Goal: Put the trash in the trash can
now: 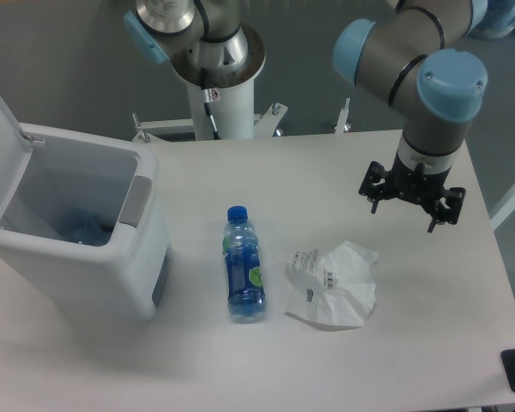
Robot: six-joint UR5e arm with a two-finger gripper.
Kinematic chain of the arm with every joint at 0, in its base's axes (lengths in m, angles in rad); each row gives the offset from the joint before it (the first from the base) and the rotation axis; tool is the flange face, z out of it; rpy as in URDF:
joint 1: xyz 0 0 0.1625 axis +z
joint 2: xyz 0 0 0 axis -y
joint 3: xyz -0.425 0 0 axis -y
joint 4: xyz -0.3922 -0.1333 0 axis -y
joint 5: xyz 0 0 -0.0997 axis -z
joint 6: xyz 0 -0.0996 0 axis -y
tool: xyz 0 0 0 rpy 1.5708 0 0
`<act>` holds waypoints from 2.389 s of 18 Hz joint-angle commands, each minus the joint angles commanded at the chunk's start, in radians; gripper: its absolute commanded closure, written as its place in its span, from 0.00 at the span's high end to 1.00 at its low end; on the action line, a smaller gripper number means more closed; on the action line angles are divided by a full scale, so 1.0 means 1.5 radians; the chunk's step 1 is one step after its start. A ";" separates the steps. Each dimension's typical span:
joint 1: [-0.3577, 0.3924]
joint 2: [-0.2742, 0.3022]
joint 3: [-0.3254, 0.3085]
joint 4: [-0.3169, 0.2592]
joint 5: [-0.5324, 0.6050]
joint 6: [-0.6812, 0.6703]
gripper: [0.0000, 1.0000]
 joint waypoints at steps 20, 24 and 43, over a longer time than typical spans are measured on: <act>-0.043 -0.080 -0.028 0.083 0.012 -0.081 1.00; -0.061 -0.091 -0.043 0.079 0.020 -0.084 1.00; -0.007 -0.047 -0.154 0.145 0.031 0.275 1.00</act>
